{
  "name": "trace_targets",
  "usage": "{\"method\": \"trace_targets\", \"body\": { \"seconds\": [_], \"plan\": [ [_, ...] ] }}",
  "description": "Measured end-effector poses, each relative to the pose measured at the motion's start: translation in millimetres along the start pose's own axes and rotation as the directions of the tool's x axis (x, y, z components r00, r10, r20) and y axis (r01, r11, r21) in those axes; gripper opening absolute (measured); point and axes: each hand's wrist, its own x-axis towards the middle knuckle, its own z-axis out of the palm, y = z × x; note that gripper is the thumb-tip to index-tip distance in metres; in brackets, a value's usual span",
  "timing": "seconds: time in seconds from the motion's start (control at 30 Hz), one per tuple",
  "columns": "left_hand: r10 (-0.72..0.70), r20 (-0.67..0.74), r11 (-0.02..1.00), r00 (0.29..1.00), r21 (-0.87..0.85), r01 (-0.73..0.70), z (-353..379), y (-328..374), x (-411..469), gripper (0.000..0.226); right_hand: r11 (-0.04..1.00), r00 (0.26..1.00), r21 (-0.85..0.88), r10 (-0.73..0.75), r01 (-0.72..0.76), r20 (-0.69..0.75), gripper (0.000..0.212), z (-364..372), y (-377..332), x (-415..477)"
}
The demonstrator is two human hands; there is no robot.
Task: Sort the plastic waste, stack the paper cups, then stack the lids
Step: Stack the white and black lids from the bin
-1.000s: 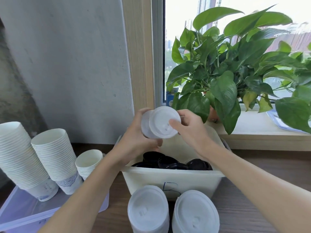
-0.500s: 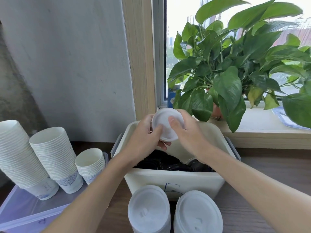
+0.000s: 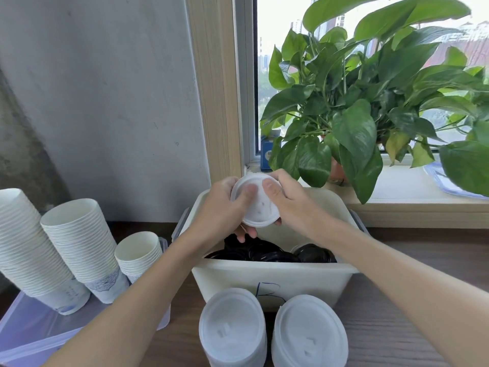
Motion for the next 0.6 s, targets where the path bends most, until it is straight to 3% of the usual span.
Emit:
{"method": "trace_targets", "body": {
  "seconds": [0.1, 0.33, 0.6],
  "plan": [
    [0.056, 0.066, 0.998, 0.996, 0.018, -0.057, 5.7, 2.1, 0.3, 0.023, 0.996, 1.0, -0.087, -0.017, 0.019, 0.024, 0.02, -13.4, -3.8, -2.0],
    [0.065, 0.027, 0.995, 0.997, 0.08, -0.067, 29.1, 0.3, 12.9, 0.018, 0.961, 0.989, -0.257, -0.128, 0.105, -0.074, 0.031, -29.1, 3.3, -5.2],
    [0.132, 0.124, 0.991, 0.983, -0.041, -0.128, 24.4, -0.7, 10.7, 0.017, 0.974, 0.991, -0.223, -0.066, 0.039, -0.115, 0.015, -35.9, 7.4, -4.6]
  ]
}}
